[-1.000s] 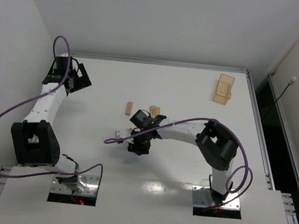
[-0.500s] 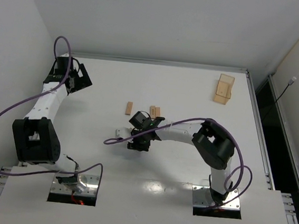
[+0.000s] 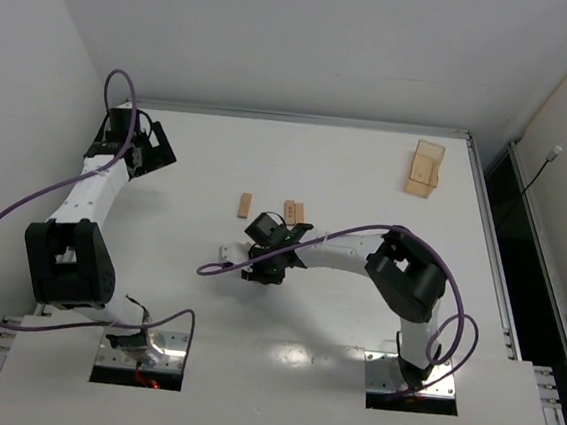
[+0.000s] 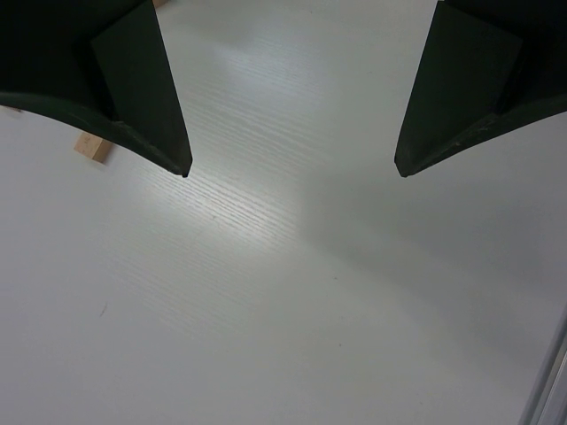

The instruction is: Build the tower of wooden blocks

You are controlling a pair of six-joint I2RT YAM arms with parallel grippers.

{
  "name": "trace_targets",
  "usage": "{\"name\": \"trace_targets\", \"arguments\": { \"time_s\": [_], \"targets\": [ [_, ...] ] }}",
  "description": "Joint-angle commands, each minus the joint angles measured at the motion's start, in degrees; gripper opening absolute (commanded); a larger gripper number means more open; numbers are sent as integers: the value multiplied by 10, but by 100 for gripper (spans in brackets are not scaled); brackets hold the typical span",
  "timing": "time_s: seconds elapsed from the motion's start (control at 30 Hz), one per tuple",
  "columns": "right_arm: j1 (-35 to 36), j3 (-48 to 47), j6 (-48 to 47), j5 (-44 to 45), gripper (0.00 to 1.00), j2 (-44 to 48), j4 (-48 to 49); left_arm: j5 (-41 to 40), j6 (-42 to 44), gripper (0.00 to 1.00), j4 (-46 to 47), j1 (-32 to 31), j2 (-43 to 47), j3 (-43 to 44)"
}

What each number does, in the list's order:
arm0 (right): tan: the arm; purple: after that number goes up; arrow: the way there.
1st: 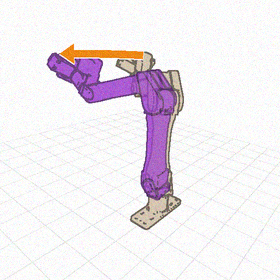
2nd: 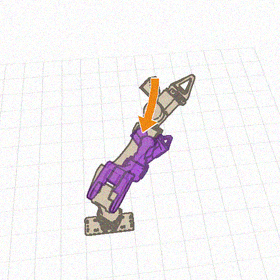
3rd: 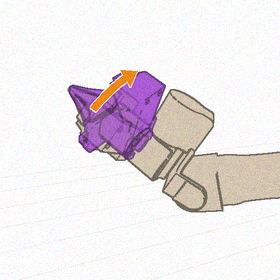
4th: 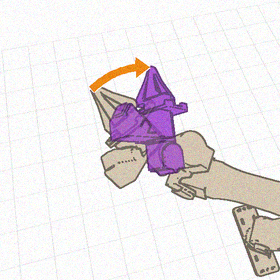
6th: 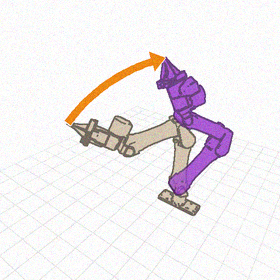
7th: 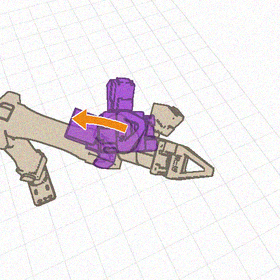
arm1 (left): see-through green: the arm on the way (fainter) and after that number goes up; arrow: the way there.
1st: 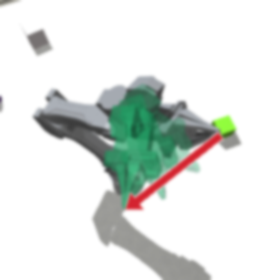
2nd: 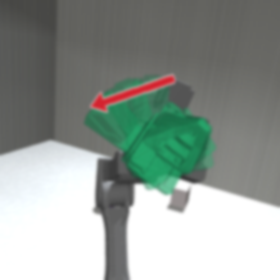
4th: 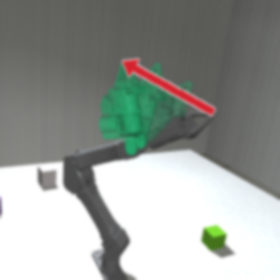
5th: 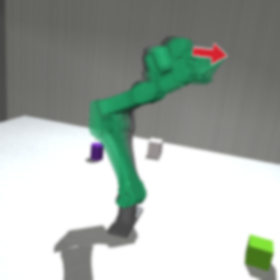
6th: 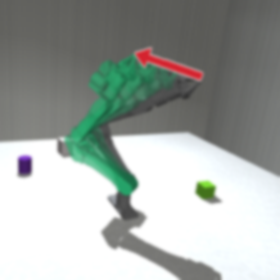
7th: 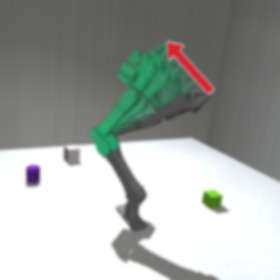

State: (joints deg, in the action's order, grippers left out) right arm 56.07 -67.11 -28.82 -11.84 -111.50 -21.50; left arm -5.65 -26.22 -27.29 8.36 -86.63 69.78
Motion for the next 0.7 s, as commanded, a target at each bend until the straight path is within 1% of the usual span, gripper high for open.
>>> {"name": "trace_targets", "arguments": {
  "time_s": [0.0, 0.07, 0.2, 0.23, 0.27, 0.3, 0.33, 0.37, 0.4, 0.43, 0.47, 0.5, 0.53, 0.57, 0.67],
  "targets": [
    [-4, 15, -3, 11, 16, 15, -11, 7, -9, 99, 18, 6, -1, -2],
    [-4, 15, -3, 11, 0, 22, -19, 7, -9, 99, 18, 6, -1, -7],
    [-25, -23, 14, -48, 0, 37, -66, 20, -14, 99, 24, 6, 9, -13],
    [-32, -57, 48, -63, 0, 37, -74, 20, -14, 99, 24, 6, 9, -13],
    [-56, -81, 70, -105, 0, 37, -85, 20, -14, 99, 29, 6, 15, -18],
    [-71, -135, 95, -134, 0, 28, -106, 26, -9, 99, 29, 6, 15, -18],
    [-88, -164, 151, -163, 0, 7, -115, 26, -9, 99, 29, 6, 21, -18],
    [-118, -191, 185, -217, 0, -5, -120, 26, -9, 99, 35, 6, 21, -18],
    [-133, -238, 218, -247, 0, -19, -120, 26, -9, 99, 35, 6, 21, -18],
    [-148, -259, 253, -274, 0, -32, -114, 26, -9, 99, 35, 6, 21, -18],
    [-171, -277, 327, -315, 0, -55, -104, 26, -9, 99, 35, 6, 21, -18],
    [-180, -295, 365, -326, 0, -63, -86, 26, -9, 99, 35, 6, 21, -18],
    [-188, -296, 402, -332, 0, -63, -43, 26, -9, 99, 35, 11, 21, -18],
    [-193, -296, 468, -332, 0, -68, -23, 31, -3, 99, 35, 11, 21, -18],
    [-206, -296, 560, -324, 0, -87, 32, 37, -3, 99, 35, 11, 21, -18]
  ]
}}
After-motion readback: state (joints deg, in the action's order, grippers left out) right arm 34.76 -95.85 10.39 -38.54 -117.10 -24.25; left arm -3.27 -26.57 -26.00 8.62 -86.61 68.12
